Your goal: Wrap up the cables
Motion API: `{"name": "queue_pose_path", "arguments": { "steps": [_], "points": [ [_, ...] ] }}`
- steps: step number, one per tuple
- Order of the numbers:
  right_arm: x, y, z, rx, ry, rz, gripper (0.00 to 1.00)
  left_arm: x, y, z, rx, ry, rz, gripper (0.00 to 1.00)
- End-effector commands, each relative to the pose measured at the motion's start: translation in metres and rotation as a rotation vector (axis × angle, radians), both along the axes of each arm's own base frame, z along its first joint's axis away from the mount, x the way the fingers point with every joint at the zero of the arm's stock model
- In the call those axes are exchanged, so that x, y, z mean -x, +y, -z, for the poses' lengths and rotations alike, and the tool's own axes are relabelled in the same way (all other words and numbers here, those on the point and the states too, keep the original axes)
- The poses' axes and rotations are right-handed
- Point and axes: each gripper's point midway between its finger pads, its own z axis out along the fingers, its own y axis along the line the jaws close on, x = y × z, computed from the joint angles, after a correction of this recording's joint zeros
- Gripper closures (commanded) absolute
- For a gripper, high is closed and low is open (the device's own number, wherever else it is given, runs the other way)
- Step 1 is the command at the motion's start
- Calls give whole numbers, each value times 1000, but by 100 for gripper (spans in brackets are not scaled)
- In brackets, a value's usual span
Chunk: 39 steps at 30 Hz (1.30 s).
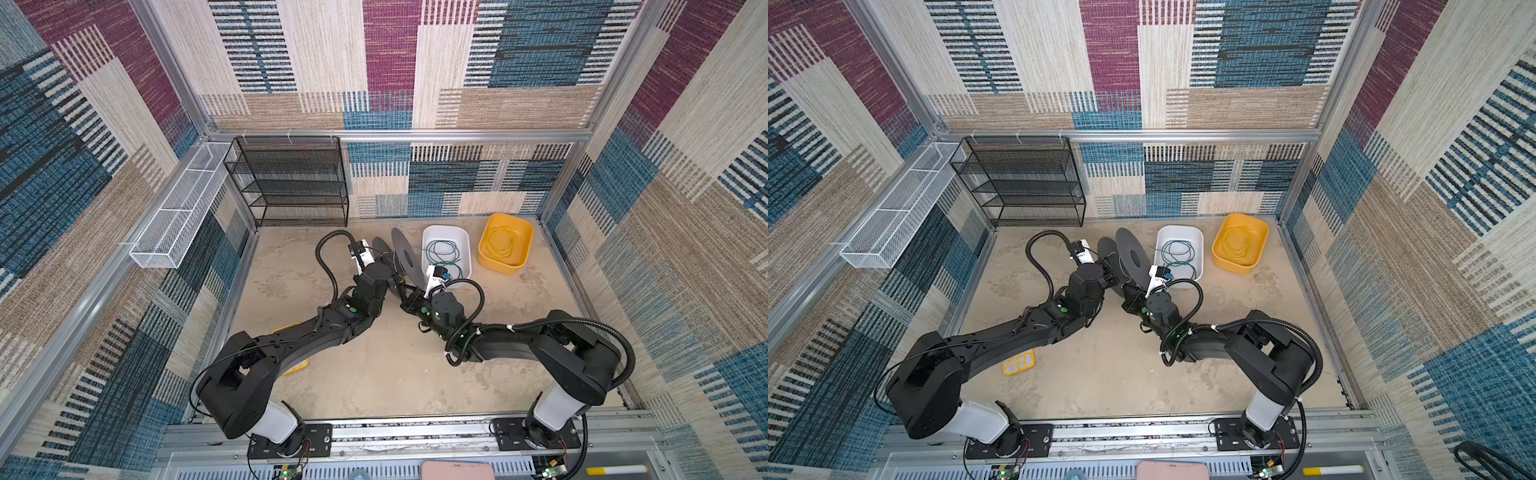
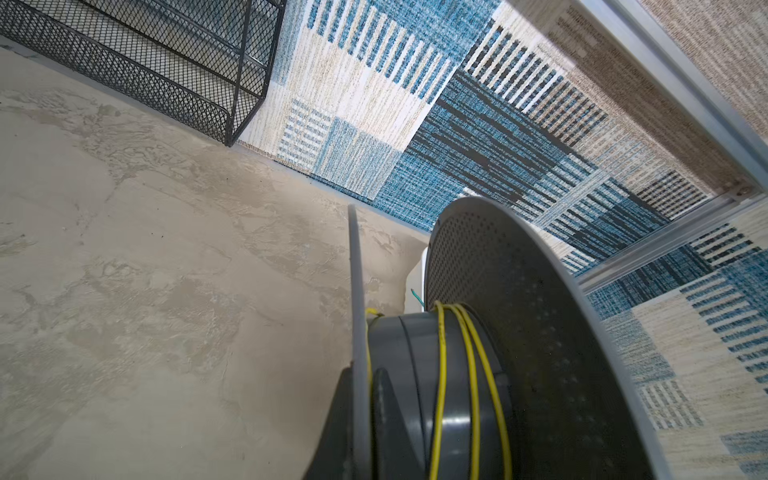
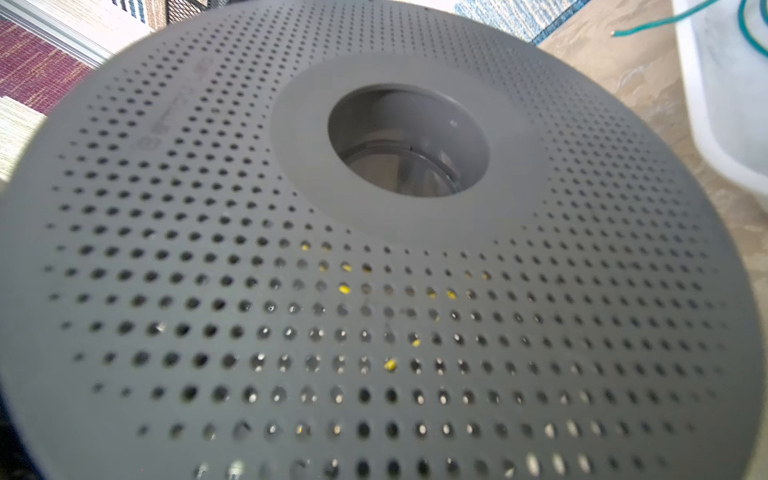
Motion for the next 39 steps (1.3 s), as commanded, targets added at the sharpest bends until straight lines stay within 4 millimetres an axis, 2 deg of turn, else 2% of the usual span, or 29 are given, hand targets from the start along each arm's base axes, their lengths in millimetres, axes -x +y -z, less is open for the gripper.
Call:
{"name": "queue_pose_path", "arguments": {
  "steps": [1, 8, 10, 14, 18, 20, 23, 26, 27, 32, 36, 39],
  "points": [
    [7, 22, -52, -158, -125, -100, 100, 16, -24, 25, -80, 69, 178, 100],
    [7, 24, -41, -130, -80, -116, 99, 26, -20, 25, -39, 48, 198, 100],
    [9, 22, -41, -133, -74, -112, 93, 29, -14, 19, -27, 37, 189, 100],
    [8, 17, -33, -99, -34, -88, 93, 32, -6, 9, 5, 1, 171, 100],
    [10, 6, -25, -84, -3, -51, 87, 32, 1, 6, 56, -15, 155, 100],
    [11, 2, -21, -71, 12, -42, 80, 31, 1, 6, 81, -29, 167, 100],
    [15, -4, -21, -61, 11, -36, 78, 30, 2, 6, 102, -42, 186, 100],
    [19, -12, -18, -44, 14, -22, 71, 29, 5, 9, 133, -58, 197, 100],
    [21, -14, -17, -38, 16, -20, 70, 28, 5, 4, 161, -86, 201, 100],
    [28, -26, -10, -8, 31, -8, 61, 22, 15, 12, 165, -73, 195, 100],
    [39, -37, -5, 39, 35, -18, 54, 19, 25, 16, 154, -72, 199, 100],
    [50, -53, -3, 101, 37, -10, 49, 21, 35, 19, 180, -75, 215, 100]
  ]
}}
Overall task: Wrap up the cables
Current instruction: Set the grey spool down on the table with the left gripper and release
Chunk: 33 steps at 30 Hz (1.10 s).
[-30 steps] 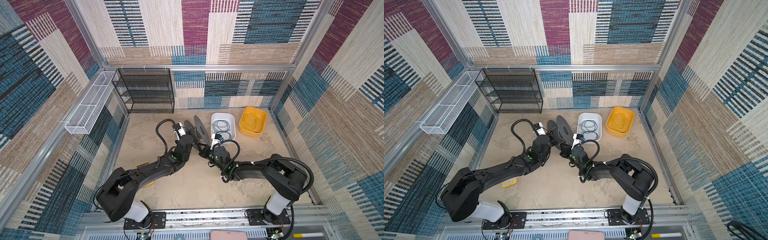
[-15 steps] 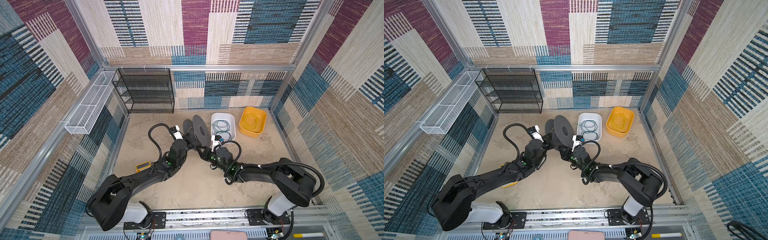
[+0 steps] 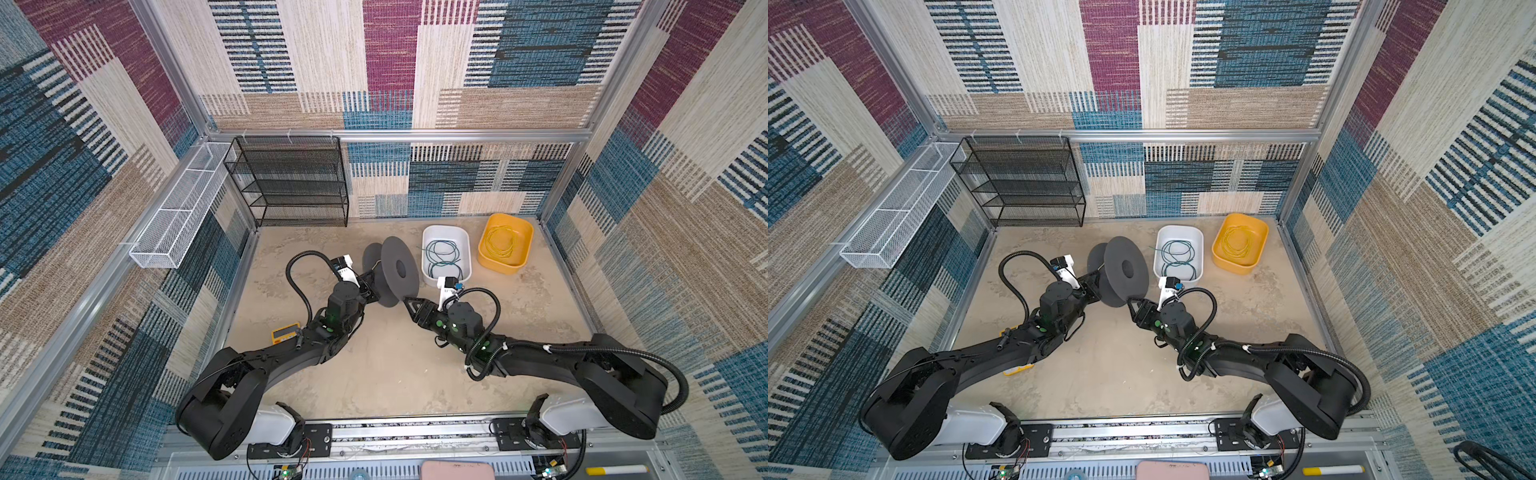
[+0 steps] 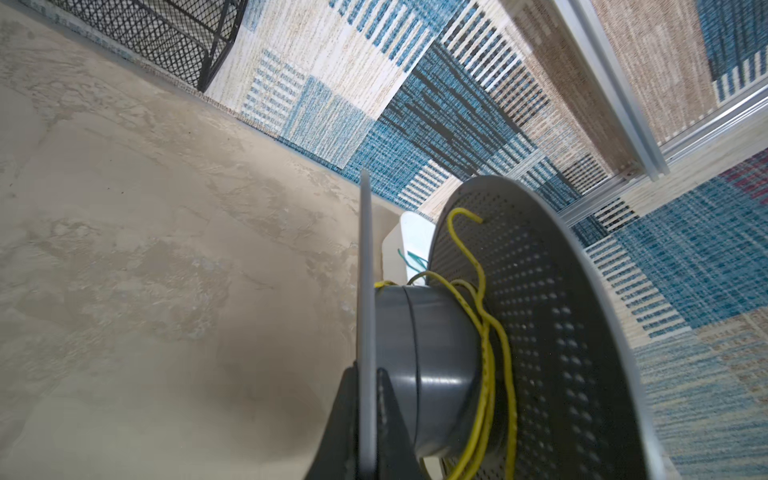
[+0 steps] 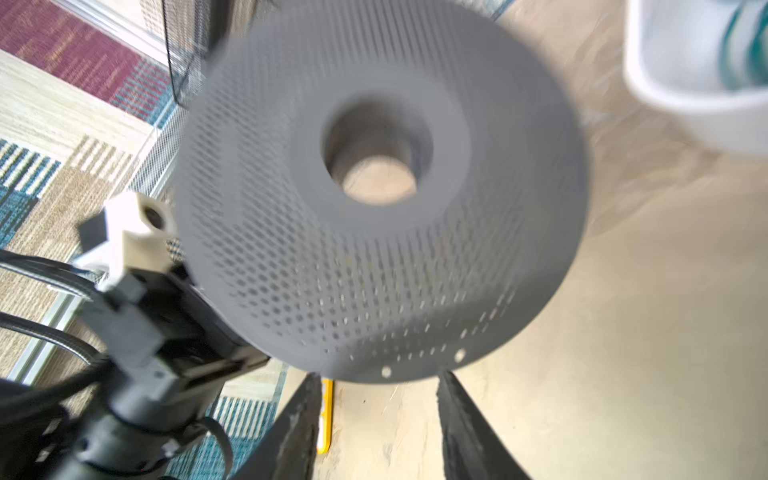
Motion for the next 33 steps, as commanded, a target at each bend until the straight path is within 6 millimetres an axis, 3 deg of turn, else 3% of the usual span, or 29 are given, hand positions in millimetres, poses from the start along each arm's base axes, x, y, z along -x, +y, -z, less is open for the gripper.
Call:
{"name": "queue_pose_path", "arguments": {
  "steps": [1, 5, 9, 16, 19, 23, 33],
  "points": [
    [6, -23, 0, 81, -27, 49, 48, 1, 2, -12, 47, -55, 51, 100],
    [18, -48, 1, 153, -42, 81, 43, 6, -4, -16, 22, -64, 144, 100],
    [19, -71, -16, 192, -90, 152, 40, 16, -14, -20, 49, -59, 237, 100],
    [-6, -132, -46, 198, -146, 274, 38, 57, -42, -18, 132, -16, 491, 100],
    [-13, -146, -56, 209, -170, 293, 38, 73, -59, -15, 209, 16, 623, 100],
    [-20, -148, -58, 214, -176, 279, 36, 70, -62, 21, 205, 111, 615, 100],
    [-21, -142, -41, 228, -160, 215, 32, 55, -65, 83, 273, 250, 562, 100]
  ]
}}
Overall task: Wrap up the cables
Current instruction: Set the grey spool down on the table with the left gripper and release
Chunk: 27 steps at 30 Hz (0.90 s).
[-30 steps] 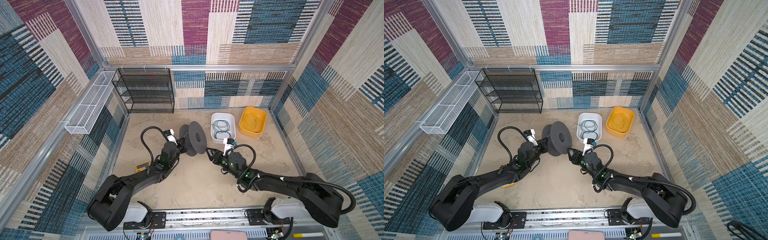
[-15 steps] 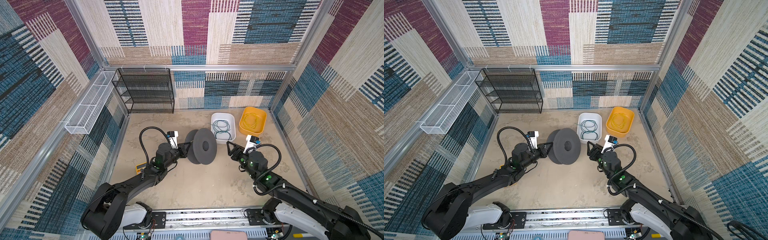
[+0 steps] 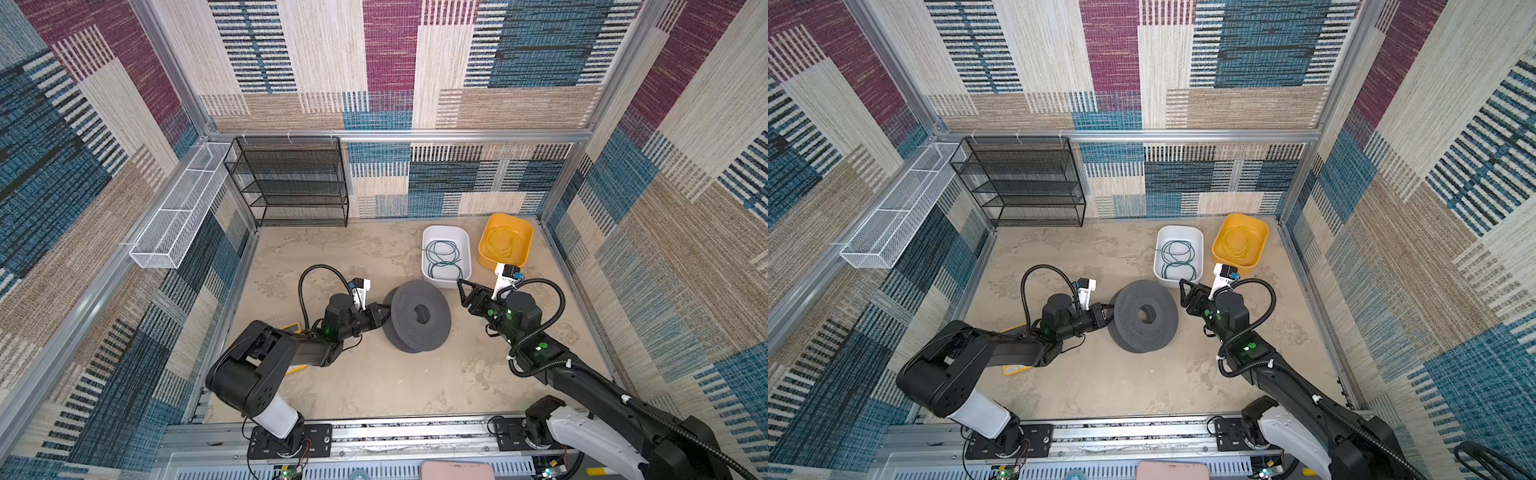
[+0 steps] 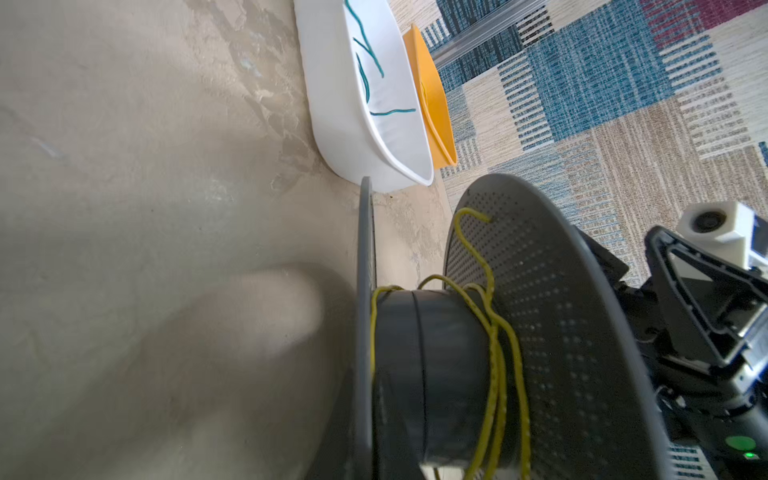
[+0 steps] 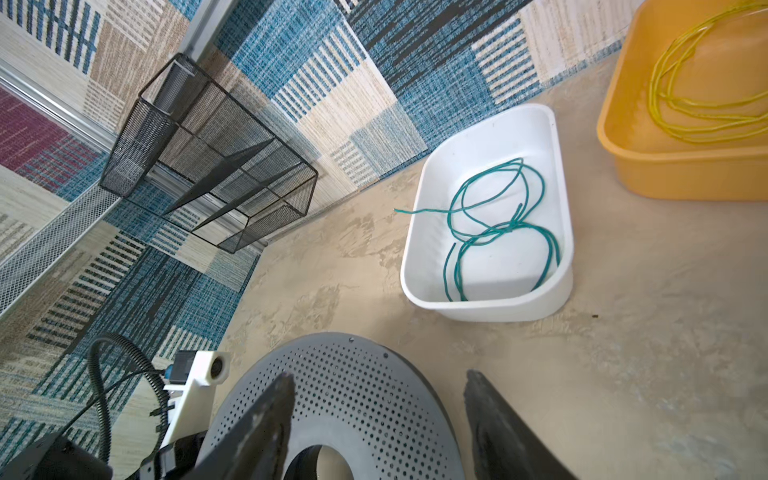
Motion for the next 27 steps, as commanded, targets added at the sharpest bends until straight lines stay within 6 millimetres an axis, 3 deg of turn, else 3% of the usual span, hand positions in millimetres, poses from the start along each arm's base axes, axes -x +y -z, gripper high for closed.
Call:
{"name": "queue_pose_path", "arguments": {
  "steps": [1, 4, 11, 14, 18, 25, 27],
  "points": [
    [1, 2, -3, 0, -27, -30, 31, -3, -2, -4, 48, -32, -5, 100],
    [2, -3, -2, 7, -28, -21, 30, 0, 3, 8, -8, -2, -12, 98],
    [4, -10, -4, 14, -36, 0, 29, 10, 34, 40, -259, 99, -86, 71],
    [3, -12, -8, 18, -46, 7, 29, 12, 41, 48, -311, 118, -99, 71],
    [2, -12, -13, 22, -52, 8, 29, 16, 52, 56, -387, 139, -120, 67],
    [2, -16, -19, 33, -61, 22, 28, 25, 91, 56, -591, 195, -214, 37],
    [2, -16, -20, 37, -62, 25, 28, 25, 103, 55, -648, 220, -252, 34]
  ]
}}
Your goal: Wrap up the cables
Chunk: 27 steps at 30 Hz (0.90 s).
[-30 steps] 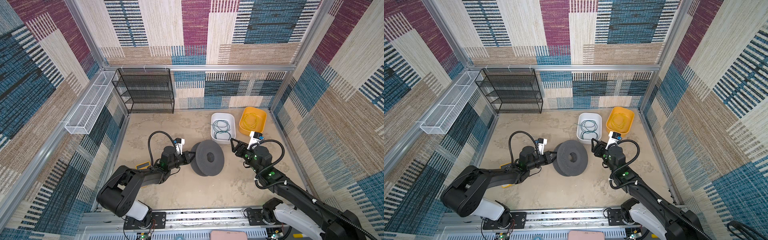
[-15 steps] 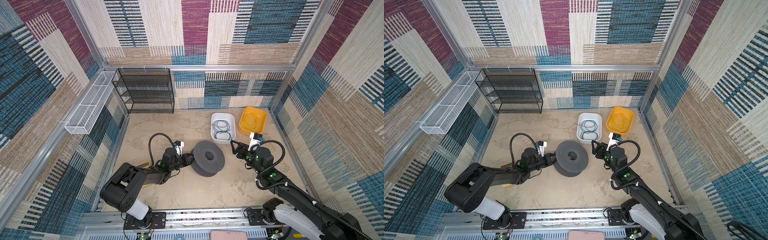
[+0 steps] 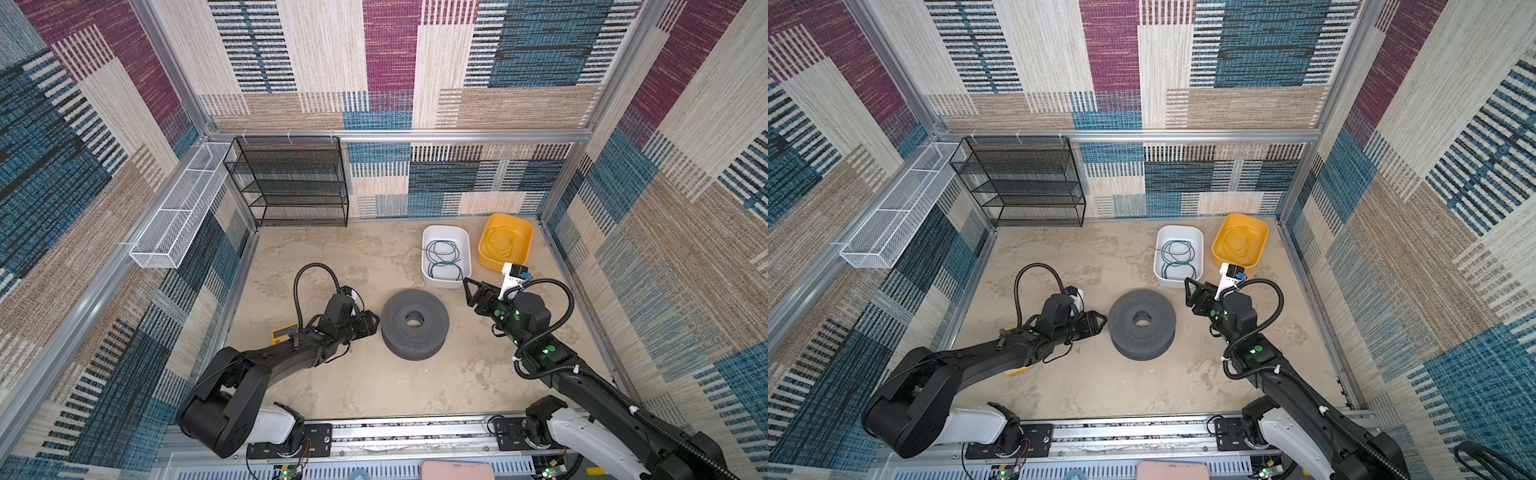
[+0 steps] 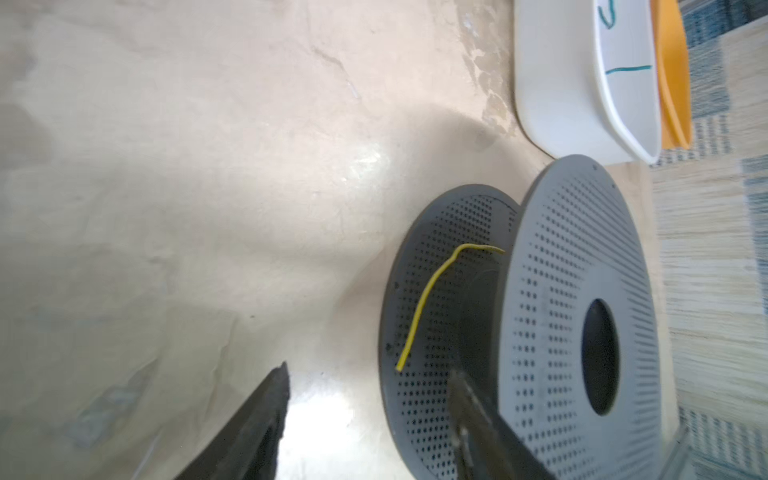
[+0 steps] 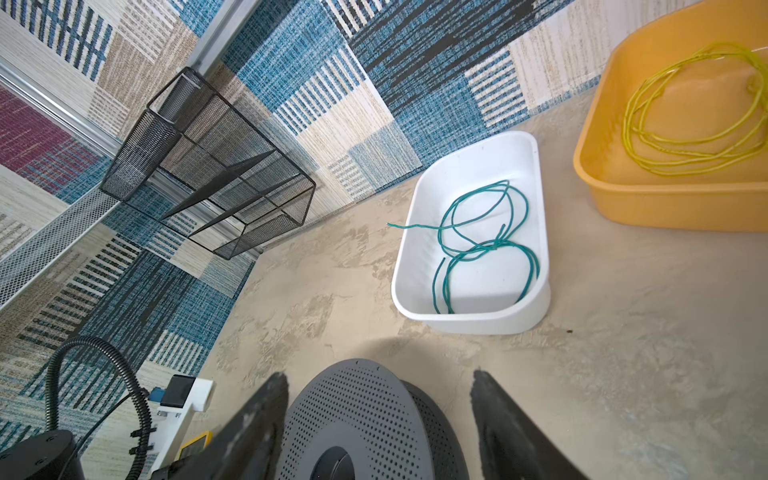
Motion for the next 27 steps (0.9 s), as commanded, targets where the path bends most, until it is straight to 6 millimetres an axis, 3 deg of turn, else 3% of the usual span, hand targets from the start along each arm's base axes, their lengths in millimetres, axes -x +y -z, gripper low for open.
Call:
{"name": "queue_pose_path", "arguments": {
  "steps": [1, 3, 4, 6, 9, 12, 15, 18, 21, 25, 27],
  "points": [
    [-2, -3, -8, 20, -19, 13, 27, 10, 33, 12, -191, 62, -51, 34],
    [-4, -2, -12, 48, -19, 6, 25, 9, 39, -5, -211, 35, -66, 31],
    [-4, -1, -18, 65, -25, 1, 21, 8, 43, -20, -220, 2, -77, 3],
    [-5, -1, -37, 101, -49, -8, 2, 5, 54, -56, -265, -75, -97, 0],
    [-3, -5, -79, 162, -142, -4, 0, 3, 73, -123, -344, -204, -122, 0],
    [0, -2, -116, 262, -230, -42, 1, 4, 99, -173, -455, -287, -190, 0],
    [-10, -10, -119, 257, -171, 25, 1, 7, 114, -205, -493, -360, -237, 0],
    [-17, -7, -109, 406, -208, -2, 1, 8, 115, -217, -472, -485, -237, 0],
    [-17, -7, -106, 479, -312, -2, 1, 1, 104, -215, -491, -678, -156, 0],
    [-1, -23, -104, 581, -554, 95, 1, -4, 136, -191, -643, -755, -308, 0],
    [2, -30, -90, 654, -614, 138, 1, -11, 142, -175, -746, -810, -315, 0]
  ]
}}
